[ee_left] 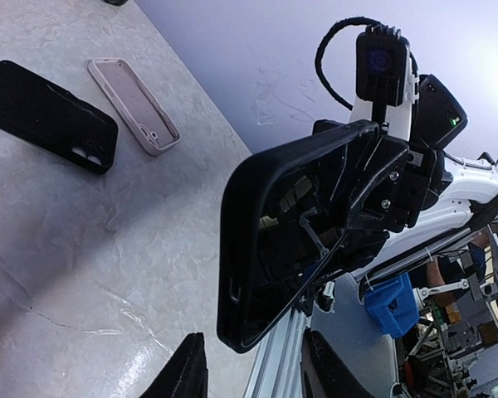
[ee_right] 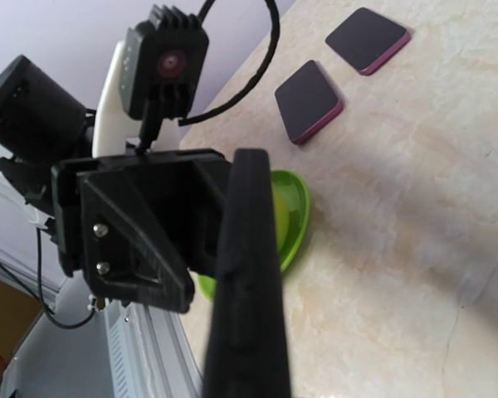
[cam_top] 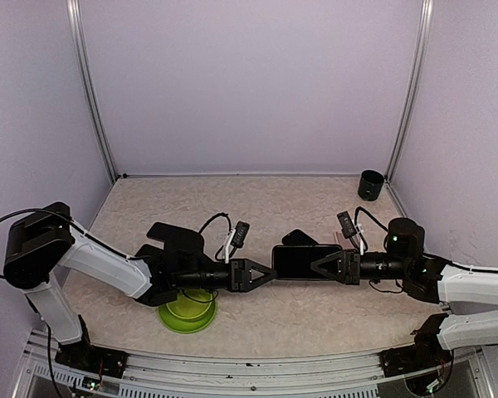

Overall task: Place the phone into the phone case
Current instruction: Press the corner of the phone case at the bottom right corner of the phone case.

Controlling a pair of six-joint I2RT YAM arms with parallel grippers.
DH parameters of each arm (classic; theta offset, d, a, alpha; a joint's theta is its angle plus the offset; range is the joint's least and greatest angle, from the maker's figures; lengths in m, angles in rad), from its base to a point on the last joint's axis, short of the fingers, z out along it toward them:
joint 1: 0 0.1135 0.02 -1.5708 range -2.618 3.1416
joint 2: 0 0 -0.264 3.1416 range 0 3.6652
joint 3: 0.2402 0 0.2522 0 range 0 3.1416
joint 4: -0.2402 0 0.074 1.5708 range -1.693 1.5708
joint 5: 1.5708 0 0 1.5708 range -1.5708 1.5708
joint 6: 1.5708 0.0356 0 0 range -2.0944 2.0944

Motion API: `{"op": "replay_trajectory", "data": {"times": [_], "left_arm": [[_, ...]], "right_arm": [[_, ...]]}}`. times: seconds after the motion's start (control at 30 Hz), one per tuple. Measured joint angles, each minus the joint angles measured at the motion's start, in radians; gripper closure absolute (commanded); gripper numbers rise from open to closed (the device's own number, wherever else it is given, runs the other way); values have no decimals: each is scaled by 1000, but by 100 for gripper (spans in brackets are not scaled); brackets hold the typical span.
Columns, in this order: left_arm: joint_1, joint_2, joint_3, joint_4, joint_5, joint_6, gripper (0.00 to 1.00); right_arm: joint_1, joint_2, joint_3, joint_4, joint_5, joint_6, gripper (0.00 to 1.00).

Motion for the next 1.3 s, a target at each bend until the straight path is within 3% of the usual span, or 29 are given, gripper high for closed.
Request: {"op": "replay_trajectory", "data": {"times": [0.23,0.6,1.07,1.2,1.3], "left_arm": [[8,22,14,9,14,-16,70],[18,51,25,42,27,-52,100],[33,63,-16,156,44,-93,100],[43,63,-42,174,50,-102,73],[48,60,-48,174,50,-101,59]], "right_arm": [[-1,8,2,4,-9,17,100],[-5,7,1,27,-6,27,100],[-19,-10,-10,38,-5,31,100],[-35,-14,-16,44,-7,40,100],[-36,-14,-16,51,-10,43,100]]}}
